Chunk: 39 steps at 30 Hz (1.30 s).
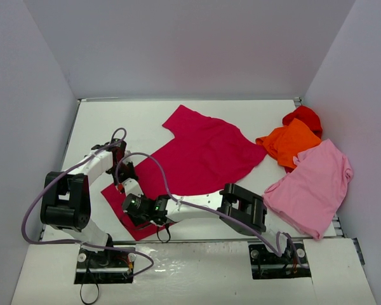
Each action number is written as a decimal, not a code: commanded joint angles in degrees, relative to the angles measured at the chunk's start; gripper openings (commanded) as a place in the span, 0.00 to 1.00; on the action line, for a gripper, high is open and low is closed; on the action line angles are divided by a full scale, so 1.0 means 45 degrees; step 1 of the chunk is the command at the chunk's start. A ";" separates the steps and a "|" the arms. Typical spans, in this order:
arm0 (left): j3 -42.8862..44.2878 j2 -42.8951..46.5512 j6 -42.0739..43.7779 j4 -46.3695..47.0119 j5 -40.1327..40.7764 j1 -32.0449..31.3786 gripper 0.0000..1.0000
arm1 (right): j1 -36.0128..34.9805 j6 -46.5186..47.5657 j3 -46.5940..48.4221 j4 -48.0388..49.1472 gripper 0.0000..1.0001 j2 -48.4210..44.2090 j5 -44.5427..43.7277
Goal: Fold and stack the t-shirts
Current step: Fold the flattened tshirt in 1/3 of the way
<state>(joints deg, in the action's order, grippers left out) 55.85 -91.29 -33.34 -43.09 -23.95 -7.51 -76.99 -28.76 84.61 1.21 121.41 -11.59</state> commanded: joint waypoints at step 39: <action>0.0010 0.0549 0.0612 -0.0073 -0.0186 -0.0226 0.00 | 0.0341 -0.0255 0.1627 -0.1275 0.00 0.0574 -0.2499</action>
<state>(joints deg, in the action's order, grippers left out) 55.46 -91.22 -31.57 -42.22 -24.17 -7.63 -76.12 -30.16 92.79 -1.53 128.14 -20.96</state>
